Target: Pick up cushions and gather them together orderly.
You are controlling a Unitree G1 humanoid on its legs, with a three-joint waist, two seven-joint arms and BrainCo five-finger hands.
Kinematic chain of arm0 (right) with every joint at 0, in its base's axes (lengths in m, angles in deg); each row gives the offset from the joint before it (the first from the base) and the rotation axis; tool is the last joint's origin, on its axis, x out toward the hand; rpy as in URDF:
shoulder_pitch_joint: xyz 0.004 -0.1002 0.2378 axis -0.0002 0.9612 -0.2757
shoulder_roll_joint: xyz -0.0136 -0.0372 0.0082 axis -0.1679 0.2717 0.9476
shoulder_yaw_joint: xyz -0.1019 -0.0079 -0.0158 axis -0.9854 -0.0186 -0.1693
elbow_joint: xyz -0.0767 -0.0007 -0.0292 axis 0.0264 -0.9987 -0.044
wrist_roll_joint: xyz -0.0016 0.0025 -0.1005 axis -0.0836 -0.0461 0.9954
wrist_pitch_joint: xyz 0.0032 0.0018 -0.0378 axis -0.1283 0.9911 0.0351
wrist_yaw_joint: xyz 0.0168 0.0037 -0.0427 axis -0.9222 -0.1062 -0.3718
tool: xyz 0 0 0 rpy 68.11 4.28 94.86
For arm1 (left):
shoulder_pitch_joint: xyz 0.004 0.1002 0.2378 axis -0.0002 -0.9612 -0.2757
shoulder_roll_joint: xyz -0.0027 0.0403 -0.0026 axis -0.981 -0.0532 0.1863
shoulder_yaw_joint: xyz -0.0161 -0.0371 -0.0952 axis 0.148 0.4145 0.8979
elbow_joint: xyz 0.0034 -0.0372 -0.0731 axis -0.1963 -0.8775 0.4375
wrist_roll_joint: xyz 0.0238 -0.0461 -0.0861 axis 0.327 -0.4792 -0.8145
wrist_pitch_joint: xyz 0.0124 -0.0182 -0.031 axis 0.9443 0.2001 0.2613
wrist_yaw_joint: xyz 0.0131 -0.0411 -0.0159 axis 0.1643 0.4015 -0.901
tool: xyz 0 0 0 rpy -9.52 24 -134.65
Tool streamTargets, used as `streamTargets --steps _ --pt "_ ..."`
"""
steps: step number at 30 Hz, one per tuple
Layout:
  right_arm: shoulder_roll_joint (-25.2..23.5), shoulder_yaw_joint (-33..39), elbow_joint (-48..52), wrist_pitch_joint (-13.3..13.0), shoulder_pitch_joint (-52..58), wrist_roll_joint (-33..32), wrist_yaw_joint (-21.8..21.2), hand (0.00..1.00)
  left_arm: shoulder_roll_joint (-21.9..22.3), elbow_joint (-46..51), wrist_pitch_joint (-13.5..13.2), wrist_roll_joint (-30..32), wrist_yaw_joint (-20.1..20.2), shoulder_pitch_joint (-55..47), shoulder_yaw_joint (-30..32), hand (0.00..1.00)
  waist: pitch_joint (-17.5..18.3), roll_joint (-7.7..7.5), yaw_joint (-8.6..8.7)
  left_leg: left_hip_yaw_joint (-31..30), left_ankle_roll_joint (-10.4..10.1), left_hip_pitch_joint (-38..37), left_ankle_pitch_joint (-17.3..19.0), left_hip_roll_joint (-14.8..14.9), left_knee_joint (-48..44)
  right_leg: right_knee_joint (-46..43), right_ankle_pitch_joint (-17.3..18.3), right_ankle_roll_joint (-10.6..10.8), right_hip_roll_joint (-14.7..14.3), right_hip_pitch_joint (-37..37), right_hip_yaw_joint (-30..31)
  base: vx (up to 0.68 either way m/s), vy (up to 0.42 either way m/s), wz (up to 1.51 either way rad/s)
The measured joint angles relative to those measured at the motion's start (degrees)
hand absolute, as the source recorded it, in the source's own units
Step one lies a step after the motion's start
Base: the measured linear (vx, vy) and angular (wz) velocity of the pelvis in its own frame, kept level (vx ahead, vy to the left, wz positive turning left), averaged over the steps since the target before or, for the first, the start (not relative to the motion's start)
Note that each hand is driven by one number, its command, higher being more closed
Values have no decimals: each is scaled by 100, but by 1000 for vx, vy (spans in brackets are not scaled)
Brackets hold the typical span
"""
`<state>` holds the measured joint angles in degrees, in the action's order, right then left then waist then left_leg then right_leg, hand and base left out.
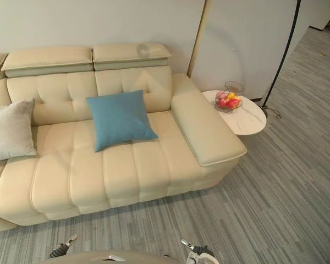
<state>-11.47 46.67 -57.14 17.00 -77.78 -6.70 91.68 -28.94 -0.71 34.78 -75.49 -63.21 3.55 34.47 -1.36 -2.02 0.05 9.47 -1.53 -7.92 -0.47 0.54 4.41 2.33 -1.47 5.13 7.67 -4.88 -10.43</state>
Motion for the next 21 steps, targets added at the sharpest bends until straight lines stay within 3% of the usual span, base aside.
streamTargets --steps 9,21 --pt "-19 -390 -19 1 5 -492 -233 0 -102 -2 2 -17 9 34 -481 0 -34 72 59 28 -7 185 -2 7 1 208 -158 42 -9 75 -46 3 -12 -1" --pt "-12 -721 10 1 -1 -671 -248 0 -153 5 4 -14 24 169 -715 0 -257 85 120 745 -131 -114 177 196 -81 221 -248 -24 -184 96 613 -42 -30 -30"
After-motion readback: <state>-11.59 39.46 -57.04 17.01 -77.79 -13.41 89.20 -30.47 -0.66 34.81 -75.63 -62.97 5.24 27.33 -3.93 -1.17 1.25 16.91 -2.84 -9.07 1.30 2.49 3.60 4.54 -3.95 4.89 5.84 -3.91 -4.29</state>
